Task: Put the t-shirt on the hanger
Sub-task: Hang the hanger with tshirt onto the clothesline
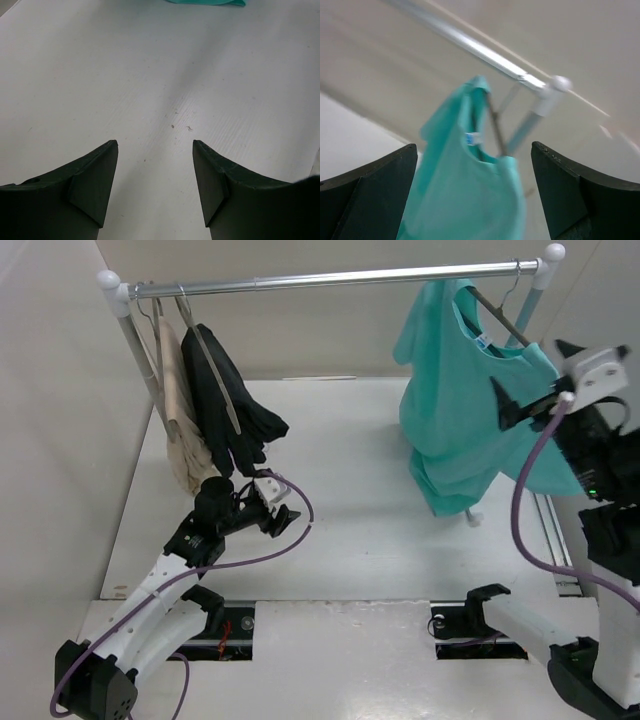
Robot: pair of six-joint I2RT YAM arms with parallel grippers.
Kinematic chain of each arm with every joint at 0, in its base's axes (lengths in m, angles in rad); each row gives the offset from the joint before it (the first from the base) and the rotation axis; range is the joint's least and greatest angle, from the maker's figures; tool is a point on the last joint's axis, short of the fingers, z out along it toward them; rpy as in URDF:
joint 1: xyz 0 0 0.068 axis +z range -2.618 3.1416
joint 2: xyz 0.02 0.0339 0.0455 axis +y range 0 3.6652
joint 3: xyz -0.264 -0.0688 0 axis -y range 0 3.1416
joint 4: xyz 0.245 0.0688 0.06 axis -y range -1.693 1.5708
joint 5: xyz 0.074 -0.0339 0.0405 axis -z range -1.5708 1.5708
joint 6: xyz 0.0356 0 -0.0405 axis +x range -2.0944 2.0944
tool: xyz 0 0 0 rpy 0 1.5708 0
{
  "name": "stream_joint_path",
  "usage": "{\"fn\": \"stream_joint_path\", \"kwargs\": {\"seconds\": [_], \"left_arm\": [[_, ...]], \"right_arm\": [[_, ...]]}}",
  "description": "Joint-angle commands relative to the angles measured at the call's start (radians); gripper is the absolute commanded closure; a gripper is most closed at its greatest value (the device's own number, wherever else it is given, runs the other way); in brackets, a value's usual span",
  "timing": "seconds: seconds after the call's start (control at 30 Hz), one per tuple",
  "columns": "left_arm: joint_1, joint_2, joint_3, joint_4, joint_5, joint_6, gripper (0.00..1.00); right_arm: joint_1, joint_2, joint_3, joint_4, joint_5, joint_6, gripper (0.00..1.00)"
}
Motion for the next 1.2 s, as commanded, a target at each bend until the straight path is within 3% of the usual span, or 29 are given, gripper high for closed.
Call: {"fn": "stream_joint_path", "kwargs": {"seconds": [0.0, 0.07, 0.17, 0.3, 0.43, 0.73, 1.17], "left_arm": [[0.001, -0.002, -0.015, 0.005, -0.041, 0.017, 0.42], [0.025, -0.011, -0.028, -0.005, -0.041, 0.017, 0.42], [0.062, -0.031, -0.056, -0.001, -0.051, 0.017, 0.42], [0.085, -0.031, -0.067, 0.022, -0.063, 0.017, 0.42], [0.122, -0.031, -0.088, 0.045, -0.063, 0.026, 0.42], [0.173, -0.04, -0.119, 0.087, -0.063, 0.027, 0.4], [0.193, -0.05, -0.128, 0.096, -0.072, 0.027, 0.4]], "right_arm": [[0.076, 0.039, -0.208, 0.043, -0.238, -0.04, 0.0], [0.123, 0.061, -0.31, 0.01, -0.249, -0.04, 0.0], [0.188, 0.073, -0.59, 0.029, -0.261, 0.041, 0.0], [0.188, 0.061, -0.828, 0.184, -0.303, 0.153, 0.0], [0.144, 0.049, -1.055, 0.229, -0.242, 0.234, 0.0], [0.047, 0.049, -1.269, 0.301, -0.28, 0.288, 0.0], [0.018, 0.029, -1.264, 0.315, -0.262, 0.288, 0.0]]}}
